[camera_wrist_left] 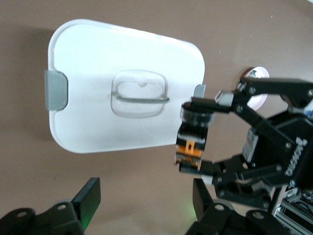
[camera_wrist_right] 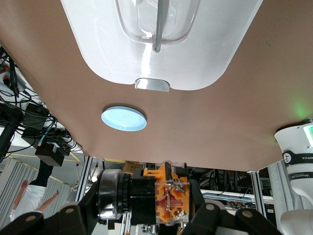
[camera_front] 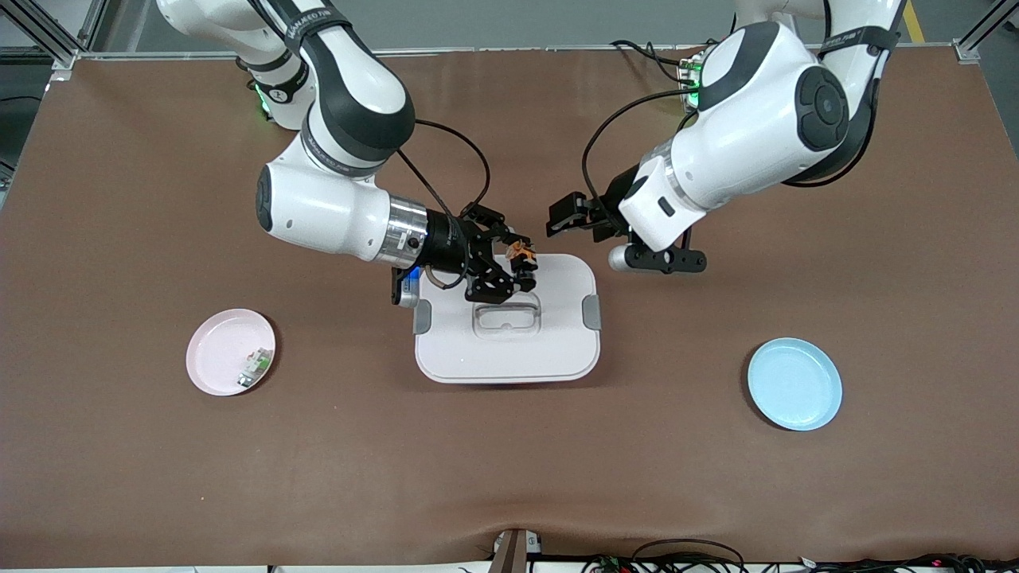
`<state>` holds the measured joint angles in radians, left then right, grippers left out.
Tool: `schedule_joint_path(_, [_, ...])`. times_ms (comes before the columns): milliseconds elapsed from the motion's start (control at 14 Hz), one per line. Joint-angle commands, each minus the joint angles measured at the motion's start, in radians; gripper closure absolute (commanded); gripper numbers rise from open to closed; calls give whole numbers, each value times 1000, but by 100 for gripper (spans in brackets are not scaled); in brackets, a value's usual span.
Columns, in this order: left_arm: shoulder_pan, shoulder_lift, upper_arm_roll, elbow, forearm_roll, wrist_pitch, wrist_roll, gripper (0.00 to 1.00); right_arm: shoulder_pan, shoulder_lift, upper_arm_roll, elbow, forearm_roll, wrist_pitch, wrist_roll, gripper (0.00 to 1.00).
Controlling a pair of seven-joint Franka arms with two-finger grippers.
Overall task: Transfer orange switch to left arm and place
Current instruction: 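Hold the switch above the box while the left gripper reaches it, then close the left gripper on the switch held by the right gripper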
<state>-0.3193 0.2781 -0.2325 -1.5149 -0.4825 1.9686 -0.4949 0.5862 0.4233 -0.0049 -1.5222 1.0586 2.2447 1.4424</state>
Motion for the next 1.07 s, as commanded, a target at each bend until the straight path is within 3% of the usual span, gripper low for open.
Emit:
schedule_joint_path(0, [-26,33,-1,24,-15,71,-11,15,14,12,-10,27,17,1,9,77])
schedule_joint_path(430, [-49,50,-1,18,-61,107,-10,12,14,12,-10,27,15,1,7,77])
schedule_joint_path(1003, [-69,87,-1,16,-50,150,10,17,12,12,-12,27,9,1,3,76])
